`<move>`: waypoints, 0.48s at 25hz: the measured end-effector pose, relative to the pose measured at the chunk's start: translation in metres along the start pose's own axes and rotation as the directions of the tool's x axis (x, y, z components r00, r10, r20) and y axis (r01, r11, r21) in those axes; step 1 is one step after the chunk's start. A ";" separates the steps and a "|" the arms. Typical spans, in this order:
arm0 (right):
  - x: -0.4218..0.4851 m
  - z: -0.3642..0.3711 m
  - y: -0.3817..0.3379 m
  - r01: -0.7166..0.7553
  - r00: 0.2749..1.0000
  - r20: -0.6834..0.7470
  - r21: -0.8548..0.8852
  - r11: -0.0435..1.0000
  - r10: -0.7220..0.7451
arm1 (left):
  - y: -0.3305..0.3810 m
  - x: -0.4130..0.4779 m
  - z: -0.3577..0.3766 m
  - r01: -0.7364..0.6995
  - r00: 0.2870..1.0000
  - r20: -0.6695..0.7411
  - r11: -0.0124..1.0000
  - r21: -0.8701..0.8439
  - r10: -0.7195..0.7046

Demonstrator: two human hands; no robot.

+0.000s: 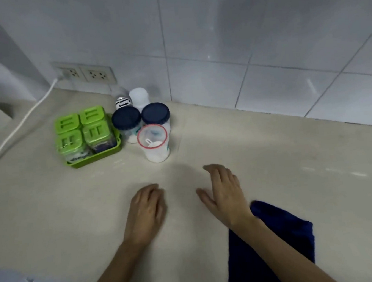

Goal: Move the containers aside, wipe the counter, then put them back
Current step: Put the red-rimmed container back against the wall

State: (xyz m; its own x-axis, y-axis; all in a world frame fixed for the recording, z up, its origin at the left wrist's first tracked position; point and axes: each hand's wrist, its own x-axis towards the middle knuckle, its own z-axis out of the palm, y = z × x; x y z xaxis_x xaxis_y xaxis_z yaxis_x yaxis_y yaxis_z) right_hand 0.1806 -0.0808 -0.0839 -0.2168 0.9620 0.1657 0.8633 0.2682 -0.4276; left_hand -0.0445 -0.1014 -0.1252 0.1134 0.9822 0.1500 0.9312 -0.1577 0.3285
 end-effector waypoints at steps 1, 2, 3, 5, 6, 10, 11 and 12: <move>0.026 0.012 -0.017 -0.008 1.000 0.012 0.041 0.999 0.008 | -0.013 0.011 0.000 0.030 1.000 0.009 0.999 0.011 -0.030; 0.053 0.024 -0.033 -0.042 0.998 0.045 0.090 0.995 0.038 | -0.025 0.019 0.003 0.043 0.999 0.010 0.999 0.019 -0.044; 0.075 0.037 -0.046 -0.090 0.994 0.082 0.143 0.986 0.078 | -0.035 0.023 0.007 0.042 0.999 -0.001 0.999 0.025 -0.042; 0.110 0.059 -0.065 -0.155 0.986 0.092 0.247 0.956 0.137 | -0.050 0.023 0.014 0.030 0.999 -0.016 0.999 0.021 -0.030; 0.122 0.069 -0.071 -0.175 0.984 0.065 0.294 0.940 0.163 | -0.054 0.023 0.017 0.028 0.999 -0.023 1.000 0.011 -0.027; 0.144 0.093 -0.081 -0.193 0.965 -0.067 0.470 0.861 0.253 | -0.056 0.024 0.018 0.006 1.000 -0.015 1.000 -0.025 -0.006; 0.144 0.094 -0.082 -0.202 0.960 -0.072 0.499 0.843 0.272 | -0.056 0.024 0.016 0.003 1.000 -0.022 1.000 -0.029 -0.003; 0.143 0.093 -0.081 -0.207 0.954 -0.078 0.520 0.829 0.288 | -0.055 0.023 0.015 0.008 0.999 -0.042 0.999 -0.042 -0.010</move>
State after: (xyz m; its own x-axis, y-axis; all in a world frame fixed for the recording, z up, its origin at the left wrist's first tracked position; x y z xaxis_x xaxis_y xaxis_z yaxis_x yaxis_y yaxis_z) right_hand 0.0368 0.0394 -0.1084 0.0773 0.9915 0.1046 0.5231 0.0490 -0.8509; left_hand -0.0880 -0.0681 -0.1539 0.0895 0.9786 0.1853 0.9168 -0.1537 0.3687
